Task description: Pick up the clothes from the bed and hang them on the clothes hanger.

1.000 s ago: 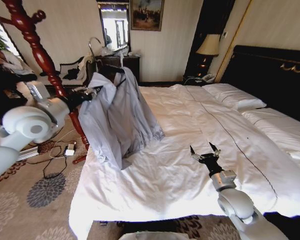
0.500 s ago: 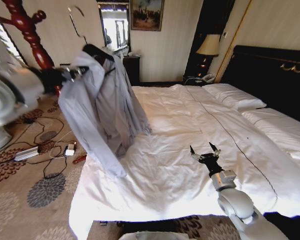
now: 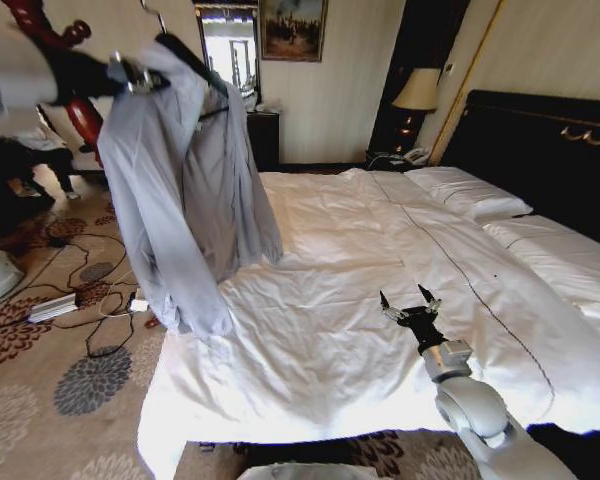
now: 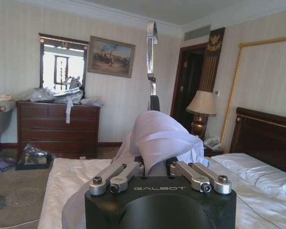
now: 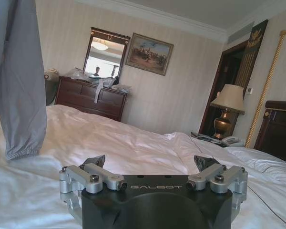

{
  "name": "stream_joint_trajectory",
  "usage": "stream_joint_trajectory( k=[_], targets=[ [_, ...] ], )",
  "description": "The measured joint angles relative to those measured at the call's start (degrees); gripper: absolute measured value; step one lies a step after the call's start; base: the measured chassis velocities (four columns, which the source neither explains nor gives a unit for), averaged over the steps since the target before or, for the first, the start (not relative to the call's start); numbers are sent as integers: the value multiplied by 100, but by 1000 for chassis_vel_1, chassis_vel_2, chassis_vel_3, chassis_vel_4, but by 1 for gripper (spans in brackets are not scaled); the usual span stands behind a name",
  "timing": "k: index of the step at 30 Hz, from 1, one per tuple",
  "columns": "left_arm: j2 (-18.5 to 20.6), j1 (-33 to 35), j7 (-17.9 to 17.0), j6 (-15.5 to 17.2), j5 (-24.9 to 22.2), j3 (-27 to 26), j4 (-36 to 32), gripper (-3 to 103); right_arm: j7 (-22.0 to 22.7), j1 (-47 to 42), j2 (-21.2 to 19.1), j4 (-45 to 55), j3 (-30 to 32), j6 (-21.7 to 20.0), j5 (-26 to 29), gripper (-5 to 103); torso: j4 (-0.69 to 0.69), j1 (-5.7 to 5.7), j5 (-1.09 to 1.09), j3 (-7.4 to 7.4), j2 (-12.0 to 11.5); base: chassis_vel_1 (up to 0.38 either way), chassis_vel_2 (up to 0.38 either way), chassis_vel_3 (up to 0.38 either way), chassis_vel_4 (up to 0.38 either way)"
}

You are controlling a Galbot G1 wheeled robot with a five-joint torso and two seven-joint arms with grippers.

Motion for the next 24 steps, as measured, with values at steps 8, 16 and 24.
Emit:
stream_joint_trajectory(
  k=[8,16,24],
  targets=[
    [-126,-342,-200,-14,-39,317,235,17,0,0,0,0,0,0,0,100,1,0,0,0,0,0,0,0,0],
    [-401,-470,-310,-29,59,637,549,17,0,0,0,0,-1,0,0,100,0,0,1,0,0,0,0,0,0],
    [-842,-12,1091,-175,1627,722,1390,17,0,1,-1,0,-1,-1,1,100,2,1,-1,0,0,0,0,0,0]
  ],
)
